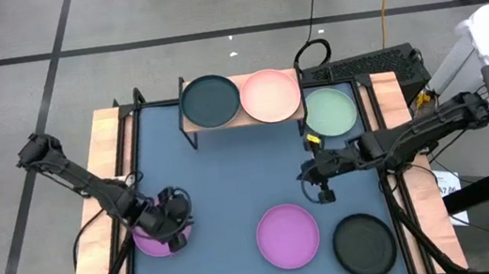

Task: Place and stack plates onto a shelf
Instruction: Stack the right purple plate on top of the orange plate on the shelf

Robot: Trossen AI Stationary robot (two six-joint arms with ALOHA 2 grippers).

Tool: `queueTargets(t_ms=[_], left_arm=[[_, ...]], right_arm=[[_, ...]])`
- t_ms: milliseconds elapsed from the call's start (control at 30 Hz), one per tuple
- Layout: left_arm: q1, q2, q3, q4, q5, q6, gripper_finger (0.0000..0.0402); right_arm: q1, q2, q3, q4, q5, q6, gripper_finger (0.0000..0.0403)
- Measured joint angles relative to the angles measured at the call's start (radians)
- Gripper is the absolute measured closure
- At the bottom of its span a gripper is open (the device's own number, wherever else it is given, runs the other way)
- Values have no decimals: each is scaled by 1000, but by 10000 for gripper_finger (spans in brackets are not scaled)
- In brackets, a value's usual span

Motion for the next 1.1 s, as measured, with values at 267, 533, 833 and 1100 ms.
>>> queueTargets(t_ms=[267, 533, 833, 1100], left_arm=[[-41, 0, 0, -8, -10, -50, 320], [-37, 0, 0, -9, -47, -45, 320], [-36, 0, 0, -7, -86, -53, 320], [-36, 0, 0, -6, -122, -65, 320]], right_arm=[[15, 0, -54, 70, -180, 57, 403], [148, 61, -130, 140, -260, 145, 383], [277, 194, -129, 212, -263, 133, 331], [337, 262, -128, 243, -258, -7, 278]])
